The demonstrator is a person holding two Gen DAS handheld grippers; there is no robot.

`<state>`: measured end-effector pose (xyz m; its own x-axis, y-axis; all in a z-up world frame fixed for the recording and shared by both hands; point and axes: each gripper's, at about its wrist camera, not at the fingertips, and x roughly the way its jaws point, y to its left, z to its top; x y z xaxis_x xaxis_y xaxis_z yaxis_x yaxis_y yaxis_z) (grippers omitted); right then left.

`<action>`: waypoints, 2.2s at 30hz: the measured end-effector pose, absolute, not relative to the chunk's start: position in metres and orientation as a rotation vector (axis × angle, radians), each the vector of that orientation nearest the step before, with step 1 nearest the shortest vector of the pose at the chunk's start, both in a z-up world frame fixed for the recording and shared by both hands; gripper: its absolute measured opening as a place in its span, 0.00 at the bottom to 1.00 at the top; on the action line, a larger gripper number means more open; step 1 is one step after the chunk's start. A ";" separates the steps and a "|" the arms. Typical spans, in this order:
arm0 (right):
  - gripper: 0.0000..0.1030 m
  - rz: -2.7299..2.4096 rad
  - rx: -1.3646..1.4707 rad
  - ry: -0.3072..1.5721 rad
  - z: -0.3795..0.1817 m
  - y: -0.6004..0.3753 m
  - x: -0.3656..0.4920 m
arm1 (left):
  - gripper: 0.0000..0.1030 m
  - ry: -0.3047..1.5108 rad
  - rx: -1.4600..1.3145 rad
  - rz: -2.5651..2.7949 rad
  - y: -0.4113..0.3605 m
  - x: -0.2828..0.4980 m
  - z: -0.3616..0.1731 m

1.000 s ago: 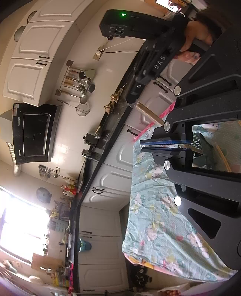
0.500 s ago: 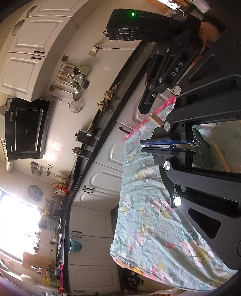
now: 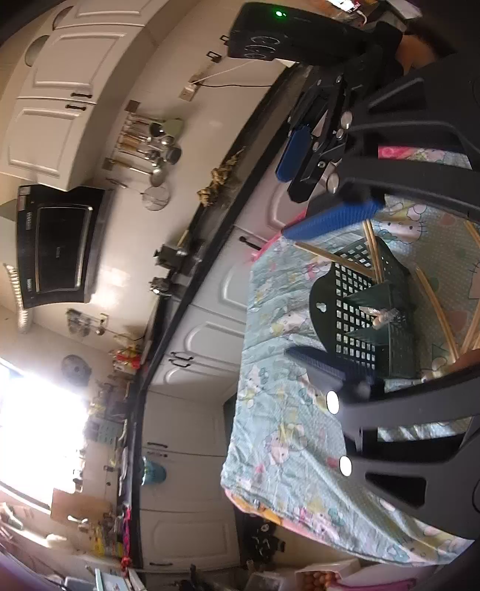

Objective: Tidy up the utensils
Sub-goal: 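Lower the chopsticks into the caddy and open both tools, then withdraw both open tools from the caddy toward the loose chopsticks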

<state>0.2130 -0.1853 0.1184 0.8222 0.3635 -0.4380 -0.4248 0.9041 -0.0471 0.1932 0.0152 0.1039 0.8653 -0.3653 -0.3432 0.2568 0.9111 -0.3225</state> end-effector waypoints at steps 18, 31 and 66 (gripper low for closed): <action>0.70 0.438 -0.142 0.350 0.124 -0.195 0.153 | 0.89 0.385 -0.327 -0.246 0.058 0.125 0.104; 0.79 0.473 -0.162 0.325 0.122 -0.185 0.115 | 0.89 0.433 -0.320 -0.199 0.071 0.090 0.078; 0.80 0.459 -0.185 0.490 0.048 -0.185 0.085 | 0.89 0.586 -0.282 -0.157 0.076 0.071 0.012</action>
